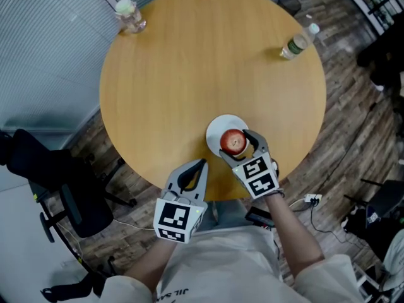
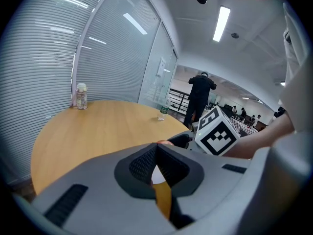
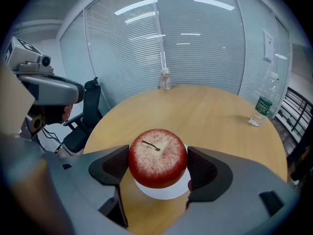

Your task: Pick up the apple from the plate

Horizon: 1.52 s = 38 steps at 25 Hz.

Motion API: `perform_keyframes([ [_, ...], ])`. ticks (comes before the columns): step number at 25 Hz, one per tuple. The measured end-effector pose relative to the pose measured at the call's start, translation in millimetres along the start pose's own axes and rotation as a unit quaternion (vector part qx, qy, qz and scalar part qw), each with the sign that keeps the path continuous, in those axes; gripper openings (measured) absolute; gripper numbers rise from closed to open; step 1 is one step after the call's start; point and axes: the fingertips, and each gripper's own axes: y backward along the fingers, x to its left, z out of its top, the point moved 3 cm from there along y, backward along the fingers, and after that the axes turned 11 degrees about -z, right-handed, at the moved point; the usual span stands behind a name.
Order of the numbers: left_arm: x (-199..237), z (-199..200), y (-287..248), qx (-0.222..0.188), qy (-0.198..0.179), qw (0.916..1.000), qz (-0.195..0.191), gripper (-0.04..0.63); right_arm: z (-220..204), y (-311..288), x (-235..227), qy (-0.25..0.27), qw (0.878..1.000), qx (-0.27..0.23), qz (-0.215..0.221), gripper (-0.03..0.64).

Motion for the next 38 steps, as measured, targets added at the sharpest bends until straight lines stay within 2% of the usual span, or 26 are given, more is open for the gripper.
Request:
perform_keyframes([
  [19, -27.7, 24.6, 14.7, -0.029, -0.044, 0.9986, -0.006, 0.002, 25.9, 82.7, -5.1, -0.031, 0.998, -0.06, -0.012, 0.374],
  [38, -47.9, 32.2, 33.4, -0.05, -0.062, 0.9968, -0.007, 0.002, 46.4, 149.2, -3.5, -0.064, 0.991, -0.12, -0.019, 0.374],
])
